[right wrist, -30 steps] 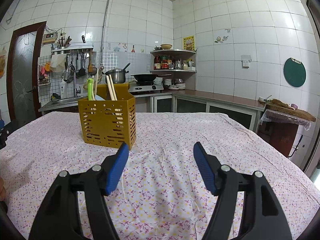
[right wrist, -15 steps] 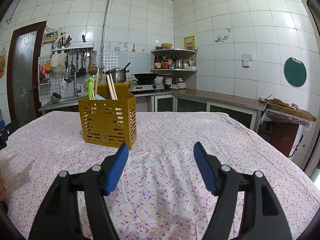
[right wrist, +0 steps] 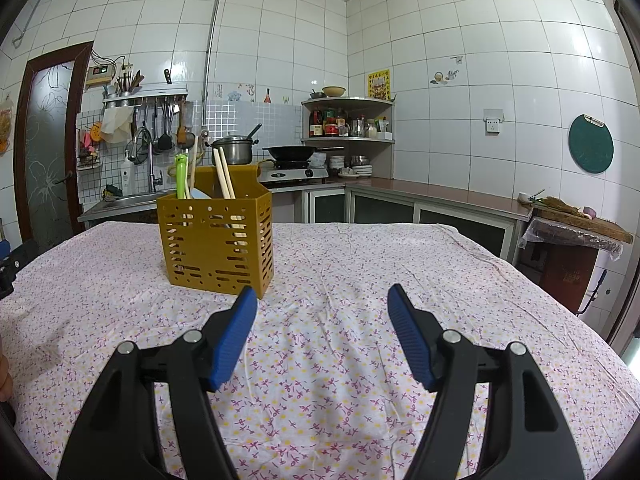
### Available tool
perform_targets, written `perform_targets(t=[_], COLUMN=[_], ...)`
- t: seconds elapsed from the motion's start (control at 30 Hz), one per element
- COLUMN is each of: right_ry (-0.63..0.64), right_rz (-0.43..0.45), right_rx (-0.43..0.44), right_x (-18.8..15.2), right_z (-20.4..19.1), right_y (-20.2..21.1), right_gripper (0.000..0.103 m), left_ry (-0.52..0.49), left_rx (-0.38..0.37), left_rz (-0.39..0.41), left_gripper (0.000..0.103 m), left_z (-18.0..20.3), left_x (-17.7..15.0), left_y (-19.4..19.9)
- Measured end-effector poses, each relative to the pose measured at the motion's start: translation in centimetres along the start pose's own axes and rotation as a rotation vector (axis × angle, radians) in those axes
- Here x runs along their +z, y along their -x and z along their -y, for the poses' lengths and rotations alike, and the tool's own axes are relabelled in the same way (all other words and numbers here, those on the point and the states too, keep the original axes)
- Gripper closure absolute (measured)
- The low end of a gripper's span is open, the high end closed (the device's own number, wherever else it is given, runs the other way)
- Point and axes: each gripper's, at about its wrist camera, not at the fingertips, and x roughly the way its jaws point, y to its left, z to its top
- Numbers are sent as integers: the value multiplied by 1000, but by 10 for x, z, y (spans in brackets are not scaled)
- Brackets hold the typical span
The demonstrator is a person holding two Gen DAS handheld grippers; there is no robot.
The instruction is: Organize utensils
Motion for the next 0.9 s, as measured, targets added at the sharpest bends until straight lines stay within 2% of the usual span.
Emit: perform_targets(t=[0.9], right_ry=[-6], right_rz=[-1], right_rx=[0], right_x=[0], right_z=[0], right_y=[0], right_gripper=[36], left_ry=[9], left_rx=[4], left_rz=[3], left_gripper=[5], left_z=[-2], left_x=[-3], left_y=[-3])
